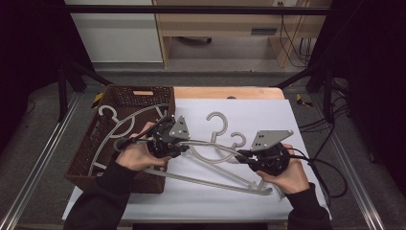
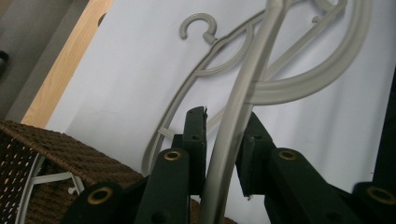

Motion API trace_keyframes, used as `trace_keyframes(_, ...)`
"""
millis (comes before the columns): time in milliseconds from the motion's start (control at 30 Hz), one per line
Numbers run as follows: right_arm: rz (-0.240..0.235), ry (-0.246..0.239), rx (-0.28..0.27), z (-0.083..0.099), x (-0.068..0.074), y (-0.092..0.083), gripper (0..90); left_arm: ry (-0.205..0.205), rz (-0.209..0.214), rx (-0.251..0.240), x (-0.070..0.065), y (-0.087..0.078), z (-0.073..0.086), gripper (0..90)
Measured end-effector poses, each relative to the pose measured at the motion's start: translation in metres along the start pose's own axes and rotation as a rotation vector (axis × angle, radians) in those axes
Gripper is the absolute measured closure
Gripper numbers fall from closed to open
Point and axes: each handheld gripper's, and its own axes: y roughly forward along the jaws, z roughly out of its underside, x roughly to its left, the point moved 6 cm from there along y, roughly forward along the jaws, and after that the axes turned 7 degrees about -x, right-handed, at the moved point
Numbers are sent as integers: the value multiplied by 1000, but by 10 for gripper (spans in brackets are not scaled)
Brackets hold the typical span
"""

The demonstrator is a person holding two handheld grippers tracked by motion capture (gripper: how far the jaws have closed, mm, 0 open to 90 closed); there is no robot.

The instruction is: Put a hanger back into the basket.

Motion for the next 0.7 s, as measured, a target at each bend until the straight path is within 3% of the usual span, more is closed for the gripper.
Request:
trace_keyframes(333, 67, 5, 2, 6, -10, 3, 722, 38, 63, 6, -17, -1, -5, 809)
trace_keyframes(400, 83, 16, -7, 8, -13, 3, 646, 37, 61, -8, -19, -1, -7, 814)
trace_keyframes(567, 115, 20, -26, 9, -18, 1, 573, 13, 38, -37, -19, 0, -9, 816)
trace_keyframes(600, 150, 26, -54, 9, -22, -3, 505, 13, 29, -36, -18, 0, -9, 816)
trace_keyframes(700, 182, 32, -88, 8, -26, -8, 474, -1, 9, -46, -15, 1, -7, 816)
